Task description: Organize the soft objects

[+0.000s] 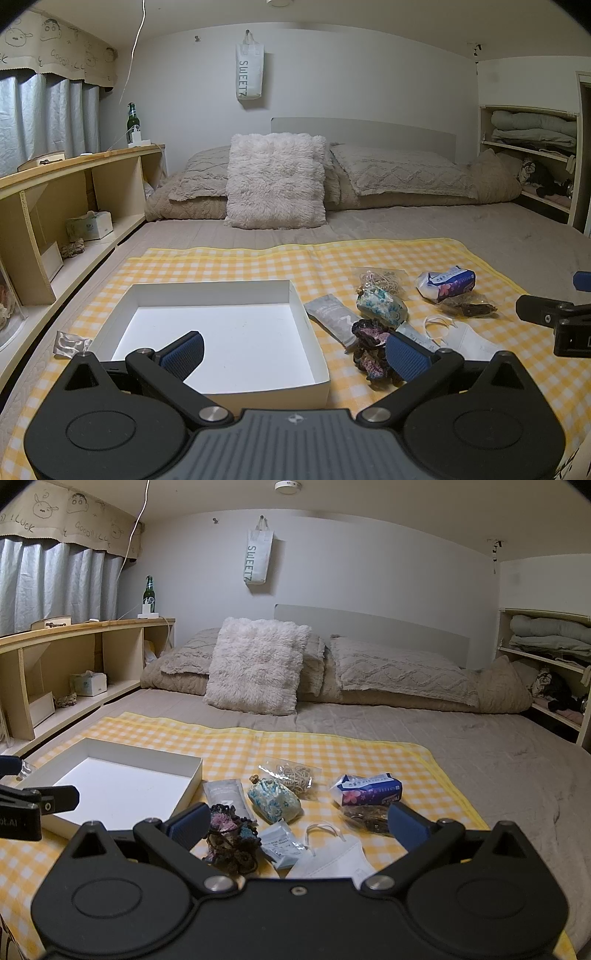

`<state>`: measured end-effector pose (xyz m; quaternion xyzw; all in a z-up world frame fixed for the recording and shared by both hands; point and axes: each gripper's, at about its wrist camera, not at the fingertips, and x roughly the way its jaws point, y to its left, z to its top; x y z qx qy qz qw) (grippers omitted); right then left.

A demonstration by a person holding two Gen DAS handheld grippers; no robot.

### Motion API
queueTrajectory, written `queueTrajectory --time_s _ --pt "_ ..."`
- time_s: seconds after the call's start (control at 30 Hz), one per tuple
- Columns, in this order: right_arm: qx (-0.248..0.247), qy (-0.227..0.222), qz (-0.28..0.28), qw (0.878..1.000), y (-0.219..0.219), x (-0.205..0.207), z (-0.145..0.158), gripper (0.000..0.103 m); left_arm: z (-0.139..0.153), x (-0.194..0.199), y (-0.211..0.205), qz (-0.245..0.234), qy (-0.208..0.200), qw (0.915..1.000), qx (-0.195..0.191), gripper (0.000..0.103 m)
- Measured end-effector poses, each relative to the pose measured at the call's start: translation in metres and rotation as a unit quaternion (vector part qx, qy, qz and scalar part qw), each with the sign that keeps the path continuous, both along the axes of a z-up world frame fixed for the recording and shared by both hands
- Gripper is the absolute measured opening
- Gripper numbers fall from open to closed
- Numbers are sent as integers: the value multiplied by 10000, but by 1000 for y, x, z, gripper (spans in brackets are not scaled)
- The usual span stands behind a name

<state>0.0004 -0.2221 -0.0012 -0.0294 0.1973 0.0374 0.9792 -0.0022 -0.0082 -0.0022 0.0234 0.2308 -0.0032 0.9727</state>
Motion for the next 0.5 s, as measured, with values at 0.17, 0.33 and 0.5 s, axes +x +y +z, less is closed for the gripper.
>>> queueTrajectory --time_s 0.17,0.33,0.5 --pt "-4 3 4 10000 0 0 0 103 -4 0 3 -19 5 10000 14 103" --pt "-6 7 -3 10000 0 0 0 103 -3 1 3 -12 4 10000 17 103" --pt "-10 9 3 10000 0 0 0 103 -4 0 3 -12 7 10000 22 103"
